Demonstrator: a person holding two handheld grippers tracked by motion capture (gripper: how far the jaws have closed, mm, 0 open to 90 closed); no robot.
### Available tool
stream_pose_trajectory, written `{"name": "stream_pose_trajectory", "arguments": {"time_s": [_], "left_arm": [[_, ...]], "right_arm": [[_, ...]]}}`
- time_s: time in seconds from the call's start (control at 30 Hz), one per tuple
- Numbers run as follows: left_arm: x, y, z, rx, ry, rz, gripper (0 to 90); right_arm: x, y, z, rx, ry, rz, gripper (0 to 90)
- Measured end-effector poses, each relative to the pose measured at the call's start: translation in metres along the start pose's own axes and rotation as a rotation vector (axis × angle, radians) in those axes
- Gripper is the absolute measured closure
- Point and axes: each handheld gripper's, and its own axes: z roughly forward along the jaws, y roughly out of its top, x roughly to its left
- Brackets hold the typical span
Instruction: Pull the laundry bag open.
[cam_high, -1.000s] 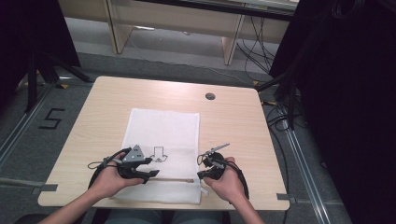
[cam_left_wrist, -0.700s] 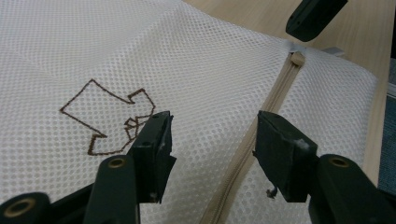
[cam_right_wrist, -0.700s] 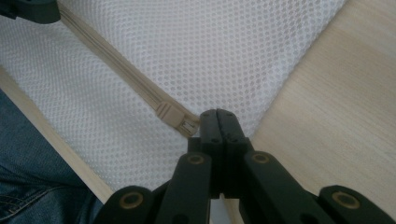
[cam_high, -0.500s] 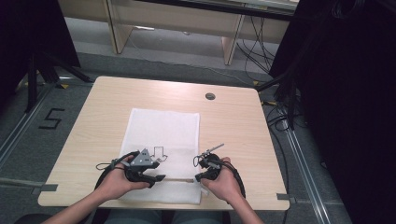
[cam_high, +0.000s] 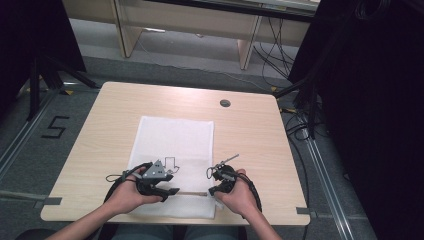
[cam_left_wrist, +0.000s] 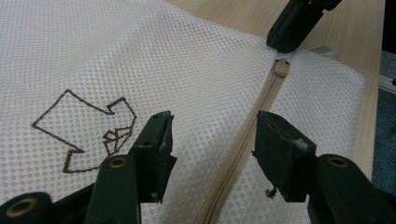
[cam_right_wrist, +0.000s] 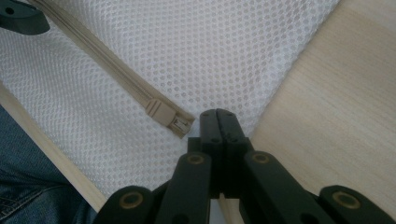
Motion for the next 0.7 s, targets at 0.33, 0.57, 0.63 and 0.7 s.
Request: {"name": "stream_pose_trajectory", "arguments": {"time_s": [0.33,0.57,0.63,0.7], "left_arm": [[-0.0007,0.0001,0.0014,-0.001,-0.009,-0.003,46.3],[-0.0028,0.0040,0.0047,0.006,-0.019,0.028,46.3],[-0.0039,0.0052,0.0063,0.008,-0.020,0.034,46.3],[-0.0052,0.0055,0.0079,0.006,-0.027,0.021,46.4]], "right_arm": [[0.0015,0.0006,0.0028,0.007,-0.004,-0.012,90.0],[0.0018,0.0011,0.0050,0.021,0.001,-0.003,90.0],[0.0015,0.0011,0.0051,0.021,0.004,-0.005,90.0],[0.0016,0.0012,0.0056,0.020,0.011,0.001,90.0]]}}
